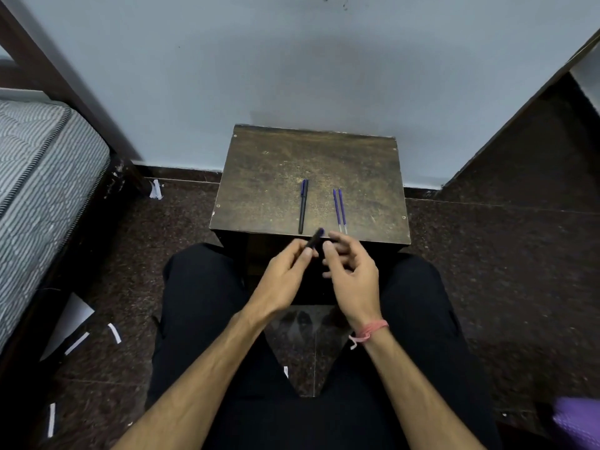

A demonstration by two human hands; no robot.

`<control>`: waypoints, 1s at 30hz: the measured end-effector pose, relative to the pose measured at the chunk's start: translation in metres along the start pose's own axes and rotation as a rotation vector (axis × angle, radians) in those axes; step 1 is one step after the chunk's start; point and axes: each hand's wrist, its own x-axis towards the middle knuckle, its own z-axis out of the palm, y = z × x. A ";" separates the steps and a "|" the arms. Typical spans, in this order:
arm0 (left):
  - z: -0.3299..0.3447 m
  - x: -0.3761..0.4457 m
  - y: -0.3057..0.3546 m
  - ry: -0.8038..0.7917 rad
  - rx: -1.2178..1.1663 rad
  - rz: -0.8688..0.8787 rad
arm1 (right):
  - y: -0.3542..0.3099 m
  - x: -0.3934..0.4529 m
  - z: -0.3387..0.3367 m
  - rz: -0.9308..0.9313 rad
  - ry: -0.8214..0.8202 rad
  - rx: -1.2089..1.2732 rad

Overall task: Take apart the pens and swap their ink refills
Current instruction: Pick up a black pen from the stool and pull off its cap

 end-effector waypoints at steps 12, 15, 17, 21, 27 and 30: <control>0.021 -0.003 0.020 0.023 0.248 0.032 | 0.000 0.029 -0.024 0.048 -0.146 0.246; 0.020 0.000 0.019 0.024 0.195 0.041 | -0.004 0.034 -0.026 0.044 -0.187 0.263; 0.018 0.003 0.020 0.021 0.173 0.060 | -0.006 0.038 -0.022 0.050 -0.188 0.282; 0.013 0.013 0.018 0.135 0.215 0.105 | -0.009 0.052 -0.004 0.082 -0.179 0.363; 0.000 0.033 0.010 0.256 0.074 0.043 | -0.011 0.089 0.028 0.114 -0.270 0.367; -0.004 0.048 0.009 0.254 -0.151 -0.154 | -0.012 0.107 0.049 0.177 -0.313 0.350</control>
